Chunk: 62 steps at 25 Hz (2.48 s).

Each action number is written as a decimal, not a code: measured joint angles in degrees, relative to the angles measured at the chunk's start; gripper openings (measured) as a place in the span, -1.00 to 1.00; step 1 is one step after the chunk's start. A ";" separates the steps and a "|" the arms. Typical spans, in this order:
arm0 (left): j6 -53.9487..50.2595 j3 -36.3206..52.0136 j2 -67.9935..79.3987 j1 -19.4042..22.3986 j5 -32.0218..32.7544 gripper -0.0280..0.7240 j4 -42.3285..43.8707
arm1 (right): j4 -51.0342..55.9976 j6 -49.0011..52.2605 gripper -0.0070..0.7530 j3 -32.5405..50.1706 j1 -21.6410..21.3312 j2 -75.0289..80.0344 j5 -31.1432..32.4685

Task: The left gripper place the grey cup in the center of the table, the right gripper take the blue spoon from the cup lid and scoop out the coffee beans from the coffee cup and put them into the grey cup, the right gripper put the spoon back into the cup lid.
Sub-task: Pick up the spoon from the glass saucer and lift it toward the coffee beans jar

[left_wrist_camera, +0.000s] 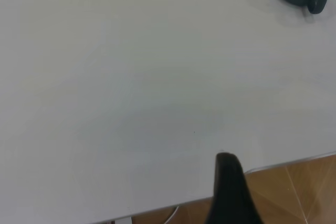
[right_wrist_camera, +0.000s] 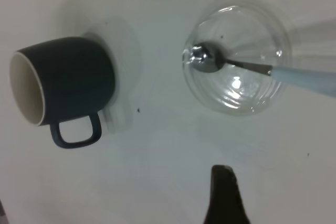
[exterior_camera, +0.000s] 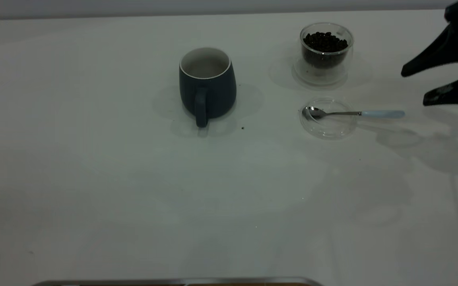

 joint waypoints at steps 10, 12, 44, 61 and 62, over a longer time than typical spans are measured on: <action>0.00 0.00 0.00 0.00 0.00 0.58 0.00 | 12.33 -13.14 0.51 -0.47 -0.37 10.65 2.37; 0.00 0.00 0.00 0.00 0.00 0.58 0.00 | 15.71 -16.24 0.51 -0.48 -0.37 11.59 2.86; -0.08 0.00 0.00 0.00 0.00 0.58 0.00 | 16.51 -28.19 0.33 -9.06 -0.66 20.93 8.23; -0.01 0.00 0.00 0.00 0.00 0.58 0.00 | 14.36 -28.45 -0.56 -9.06 -0.66 20.93 13.18; -0.01 0.00 0.00 0.00 0.00 0.58 0.00 | 13.93 -28.40 -0.65 -9.06 -0.66 20.93 13.77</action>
